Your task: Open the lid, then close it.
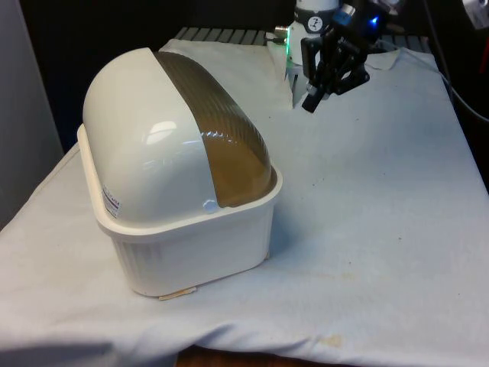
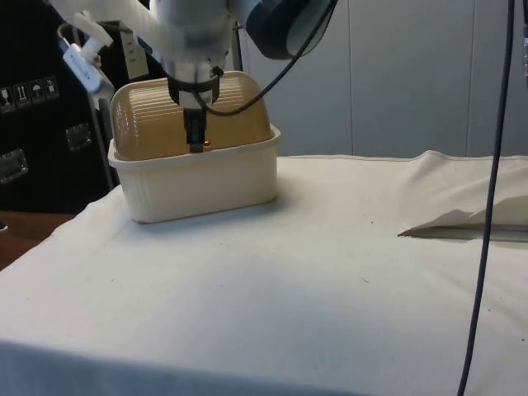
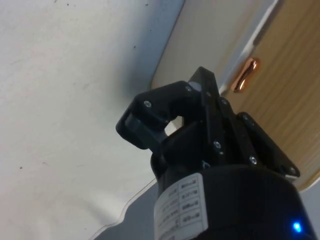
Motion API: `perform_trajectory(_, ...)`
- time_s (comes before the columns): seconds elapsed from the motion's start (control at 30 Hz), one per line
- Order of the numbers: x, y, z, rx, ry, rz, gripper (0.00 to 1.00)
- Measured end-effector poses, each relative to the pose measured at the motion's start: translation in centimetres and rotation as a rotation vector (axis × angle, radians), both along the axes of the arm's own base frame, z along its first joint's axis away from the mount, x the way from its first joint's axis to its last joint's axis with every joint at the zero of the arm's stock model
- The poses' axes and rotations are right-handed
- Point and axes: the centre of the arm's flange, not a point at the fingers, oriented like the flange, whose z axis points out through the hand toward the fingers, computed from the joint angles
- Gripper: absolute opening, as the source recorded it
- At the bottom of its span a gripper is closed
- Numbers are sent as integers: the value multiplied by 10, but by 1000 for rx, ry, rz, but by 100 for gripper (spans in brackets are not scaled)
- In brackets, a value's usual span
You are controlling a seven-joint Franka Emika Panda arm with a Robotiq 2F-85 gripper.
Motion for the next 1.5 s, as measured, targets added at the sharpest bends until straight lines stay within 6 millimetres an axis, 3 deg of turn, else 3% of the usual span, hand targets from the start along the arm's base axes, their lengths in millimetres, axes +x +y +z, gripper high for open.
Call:
perform_trajectory(0.23, 9, -9, -17, -27, -22, -14, 0)
perform_trajectory(0.77, 8, -24, -46, -78, -73, -38, 0)
perform_trajectory(1.5, 8, -40, -56, -125, -122, -69, 0)
